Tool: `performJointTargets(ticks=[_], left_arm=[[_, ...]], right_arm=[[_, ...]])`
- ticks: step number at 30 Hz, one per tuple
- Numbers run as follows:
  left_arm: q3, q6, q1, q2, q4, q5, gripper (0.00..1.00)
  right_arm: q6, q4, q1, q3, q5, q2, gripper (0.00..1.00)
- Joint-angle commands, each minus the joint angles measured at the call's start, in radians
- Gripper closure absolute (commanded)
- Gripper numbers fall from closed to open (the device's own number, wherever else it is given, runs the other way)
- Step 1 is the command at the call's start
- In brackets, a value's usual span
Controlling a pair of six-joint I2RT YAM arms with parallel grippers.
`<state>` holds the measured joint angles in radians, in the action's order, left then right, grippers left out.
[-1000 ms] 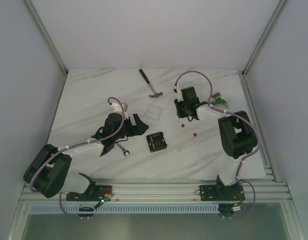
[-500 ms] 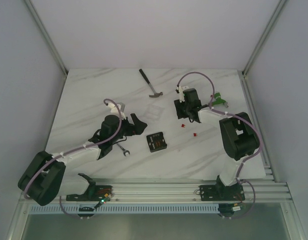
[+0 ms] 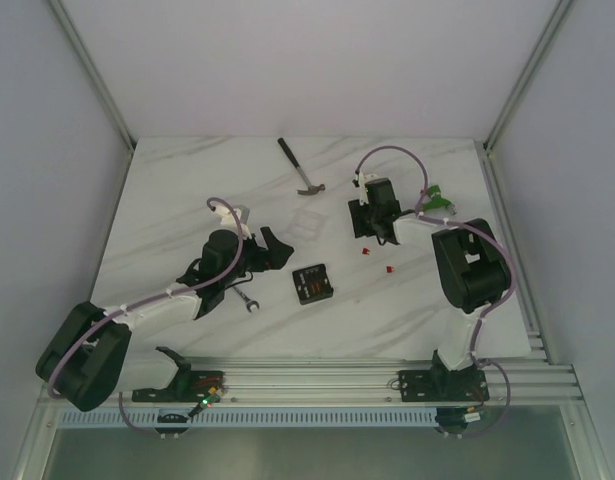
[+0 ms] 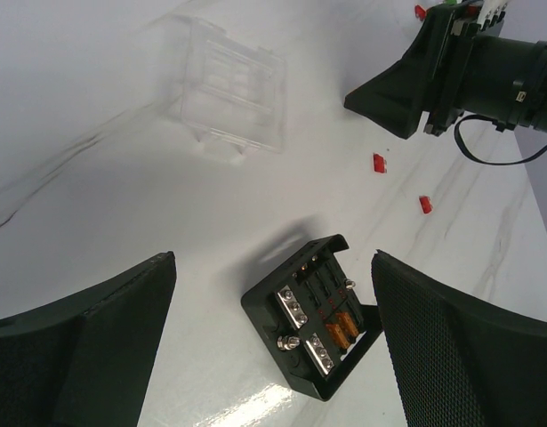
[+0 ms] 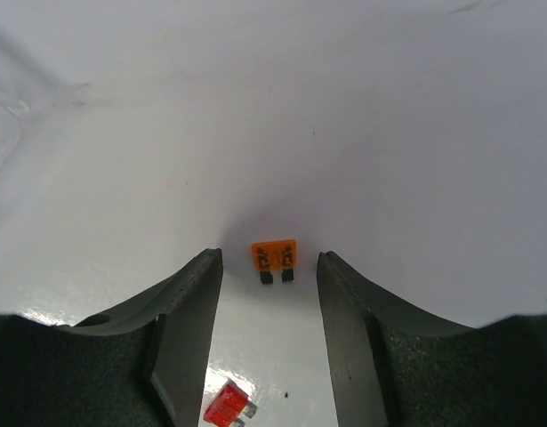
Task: Snap on the fuse box
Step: Pick up the fuse from the center of the board.
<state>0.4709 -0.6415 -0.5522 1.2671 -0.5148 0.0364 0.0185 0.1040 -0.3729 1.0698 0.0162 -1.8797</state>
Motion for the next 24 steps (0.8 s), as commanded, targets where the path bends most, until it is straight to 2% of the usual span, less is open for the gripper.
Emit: performJointTargets(ticks=[1,19,24], left_arm=[[0.006,0.011,-0.006,0.006,-0.018,-0.007,0.0],[0.015,0.008,-0.012,0.018,-0.016,-0.009,0.0],[0.018,0.008,-0.015,0.024,-0.012,-0.012,0.0]], right_arm=[[0.008,0.007,0.002,0.046,-0.003,-0.03,0.46],[0.014,-0.061,-0.013,0.061,-0.074,-0.014,0.51],[0.021,-0.044,-0.017,0.052,-0.04,-0.007,0.55]])
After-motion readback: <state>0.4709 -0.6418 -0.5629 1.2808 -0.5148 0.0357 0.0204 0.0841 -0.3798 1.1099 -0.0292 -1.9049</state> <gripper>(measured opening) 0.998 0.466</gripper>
